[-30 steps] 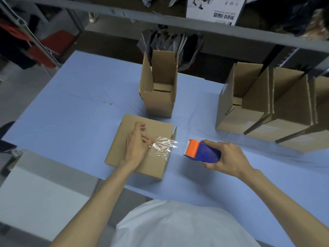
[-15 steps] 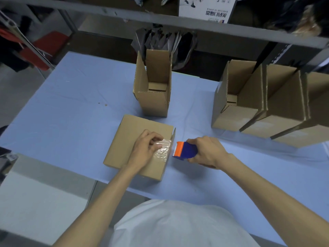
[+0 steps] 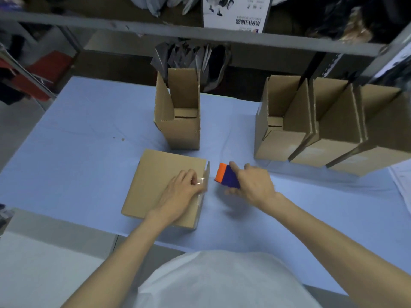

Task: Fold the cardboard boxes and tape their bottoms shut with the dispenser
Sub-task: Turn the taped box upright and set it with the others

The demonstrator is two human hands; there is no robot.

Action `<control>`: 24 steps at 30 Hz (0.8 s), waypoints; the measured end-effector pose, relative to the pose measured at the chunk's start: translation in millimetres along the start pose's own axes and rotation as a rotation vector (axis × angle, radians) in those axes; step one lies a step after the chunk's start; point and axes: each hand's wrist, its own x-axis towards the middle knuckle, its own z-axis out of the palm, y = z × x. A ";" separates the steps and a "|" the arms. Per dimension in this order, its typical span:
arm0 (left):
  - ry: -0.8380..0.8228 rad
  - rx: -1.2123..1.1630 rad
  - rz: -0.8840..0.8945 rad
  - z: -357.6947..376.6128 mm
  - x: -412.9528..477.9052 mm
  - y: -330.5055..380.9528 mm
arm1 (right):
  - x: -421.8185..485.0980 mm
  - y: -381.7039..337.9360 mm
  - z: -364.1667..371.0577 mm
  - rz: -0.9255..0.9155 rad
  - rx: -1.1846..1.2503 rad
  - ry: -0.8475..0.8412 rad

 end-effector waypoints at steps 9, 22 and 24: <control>-0.117 0.229 0.103 -2.0 15.3 13.2 | -19.7 -9.3 62.0 0.171 0.094 0.016; 0.116 0.128 -0.201 -35.7 79.2 35.7 | -34.4 -19.0 48.8 0.266 0.550 0.193; 0.387 -0.142 -0.297 -64.6 63.5 39.4 | -42.2 -30.3 25.6 0.271 0.937 0.169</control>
